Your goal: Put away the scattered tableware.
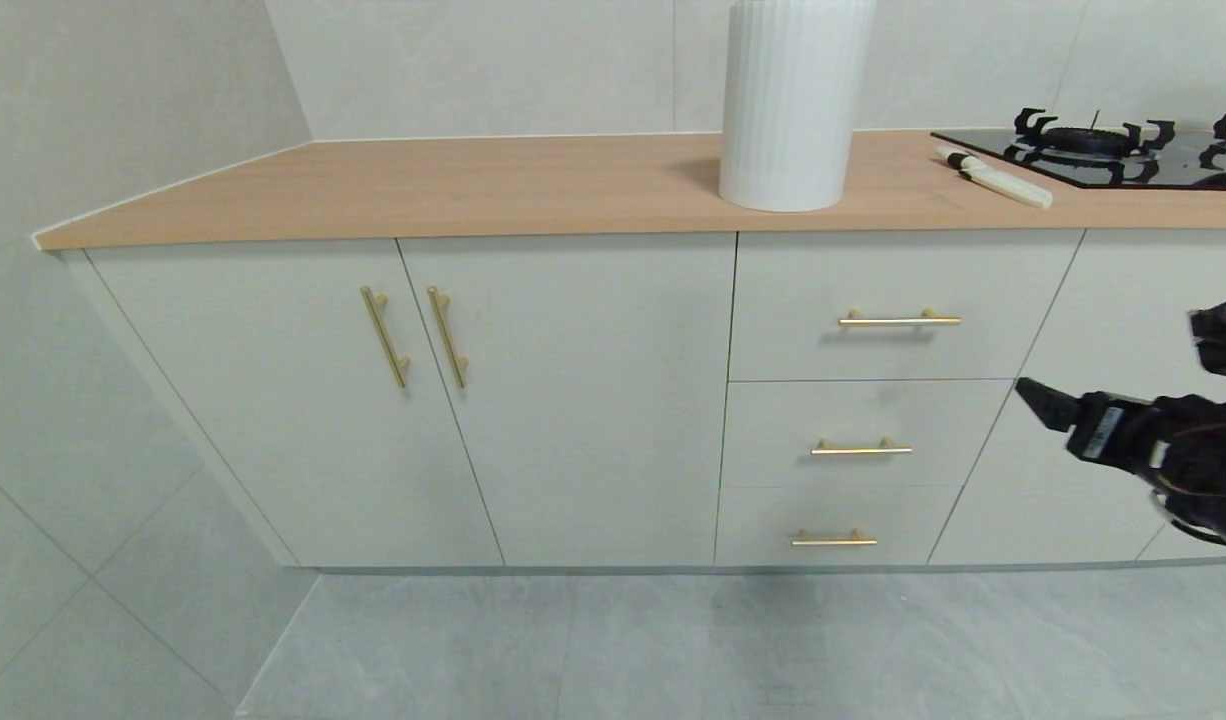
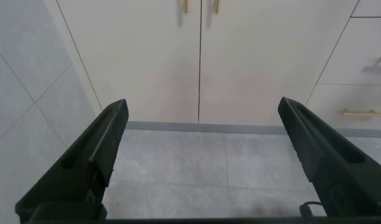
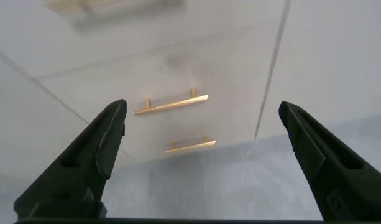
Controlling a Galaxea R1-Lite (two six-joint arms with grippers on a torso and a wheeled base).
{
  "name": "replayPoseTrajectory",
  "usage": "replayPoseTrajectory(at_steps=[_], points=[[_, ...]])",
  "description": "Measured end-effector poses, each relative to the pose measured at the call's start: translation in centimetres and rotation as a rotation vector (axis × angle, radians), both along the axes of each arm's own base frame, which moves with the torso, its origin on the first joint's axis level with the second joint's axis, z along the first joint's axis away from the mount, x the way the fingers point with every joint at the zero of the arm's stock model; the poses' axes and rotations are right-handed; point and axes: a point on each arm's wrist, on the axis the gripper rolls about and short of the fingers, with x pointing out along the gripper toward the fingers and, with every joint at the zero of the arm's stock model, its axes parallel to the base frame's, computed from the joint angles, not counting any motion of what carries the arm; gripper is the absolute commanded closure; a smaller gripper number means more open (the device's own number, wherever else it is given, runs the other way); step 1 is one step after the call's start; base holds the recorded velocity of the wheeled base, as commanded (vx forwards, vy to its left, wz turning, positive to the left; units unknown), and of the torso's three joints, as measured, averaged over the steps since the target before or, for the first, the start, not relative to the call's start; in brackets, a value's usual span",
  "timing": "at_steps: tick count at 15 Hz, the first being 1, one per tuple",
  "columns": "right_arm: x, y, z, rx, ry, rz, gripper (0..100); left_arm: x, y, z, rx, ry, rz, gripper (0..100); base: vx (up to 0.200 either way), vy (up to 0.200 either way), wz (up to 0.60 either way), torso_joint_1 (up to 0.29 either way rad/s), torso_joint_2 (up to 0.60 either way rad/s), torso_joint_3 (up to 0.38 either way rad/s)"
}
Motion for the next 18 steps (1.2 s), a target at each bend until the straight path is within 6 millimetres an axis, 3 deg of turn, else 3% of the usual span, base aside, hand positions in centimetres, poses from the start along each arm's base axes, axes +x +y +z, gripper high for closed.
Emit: replayPoseTrajectory(at_steps=[3, 5, 8, 11, 13, 15, 18], points=[[-7.2, -0.9, 3.2, -0.070, -0.102, -0.016, 0, 0.0, 0.0, 0.0, 0.000, 0.000, 0.000, 0, 0.000, 0.000, 0.00, 0.000, 0.00, 0.000], [-12.2, -1.4, 4.2, -0.100, -0.115, -0.021, 0, 0.0, 0.0, 0.0, 0.000, 0.000, 0.000, 0, 0.000, 0.000, 0.00, 0.000, 0.00, 0.000], [-19.9, -2.0, 4.3, -0.138, -0.115, -0.025, 0, 0.0, 0.0, 0.0, 0.000, 0.000, 0.000, 0, 0.000, 0.000, 0.00, 0.000, 0.00, 0.000], [-26.0, -2.6, 3.3, -0.193, -0.191, -0.040, 0, 0.0, 0.0, 0.0, 0.000, 0.000, 0.000, 0, 0.000, 0.000, 0.00, 0.000, 0.00, 0.000], [-28.7, -2.7, 2.3, -0.219, -0.244, -0.083, 0, 0.0, 0.0, 0.0, 0.000, 0.001, 0.000, 0, 0.000, 0.000, 0.00, 0.000, 0.00, 0.000], [-30.1, -2.5, 1.2, -0.226, -0.288, -0.111, 0, 0.0, 0.0, 0.0, 0.000, 0.000, 0.000, 0, 0.000, 0.000, 0.00, 0.000, 0.00, 0.000], [-29.8, -2.2, -1.4, -0.217, -0.268, -0.060, 0, 0.0, 0.0, 0.0, 0.000, 0.000, 0.000, 0, 0.000, 0.000, 0.00, 0.000, 0.00, 0.000]])
